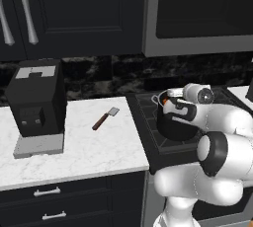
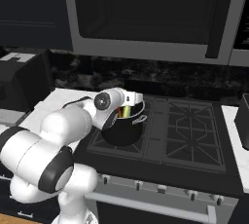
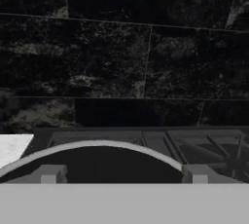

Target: Put the corn and carrot in the pot. Retrieve the spatula and lightly stir the vegetables in the pot.

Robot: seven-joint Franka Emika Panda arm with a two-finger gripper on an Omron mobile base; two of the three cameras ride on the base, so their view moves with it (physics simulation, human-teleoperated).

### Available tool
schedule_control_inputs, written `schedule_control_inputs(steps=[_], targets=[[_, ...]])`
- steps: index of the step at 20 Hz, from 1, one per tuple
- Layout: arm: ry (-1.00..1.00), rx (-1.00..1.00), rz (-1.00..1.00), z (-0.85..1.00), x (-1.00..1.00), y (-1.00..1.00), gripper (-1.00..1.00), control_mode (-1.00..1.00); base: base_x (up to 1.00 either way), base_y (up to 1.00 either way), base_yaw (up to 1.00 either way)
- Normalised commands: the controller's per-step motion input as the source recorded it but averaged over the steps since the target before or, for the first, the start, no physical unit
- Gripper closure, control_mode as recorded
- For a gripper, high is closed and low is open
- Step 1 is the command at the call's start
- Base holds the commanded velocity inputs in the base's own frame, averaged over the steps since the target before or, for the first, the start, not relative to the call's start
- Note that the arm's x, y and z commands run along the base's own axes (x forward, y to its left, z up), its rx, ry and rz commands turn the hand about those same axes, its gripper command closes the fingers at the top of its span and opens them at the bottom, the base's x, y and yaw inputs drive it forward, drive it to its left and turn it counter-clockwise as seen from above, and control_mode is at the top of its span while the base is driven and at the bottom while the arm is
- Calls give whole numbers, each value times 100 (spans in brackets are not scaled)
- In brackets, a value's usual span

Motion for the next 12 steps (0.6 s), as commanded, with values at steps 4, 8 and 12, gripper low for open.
schedule_control_inputs(steps=[4, 8, 12], targets=[[7, 0, 0, 100, -65, 9, -100, -100, 0, 0, 0], [30, 0, 0, 100, -90, 54, -100, -100, 0, 0, 0], [47, 1, 0, 100, -92, 82, -100, -100, 0, 0, 0]])
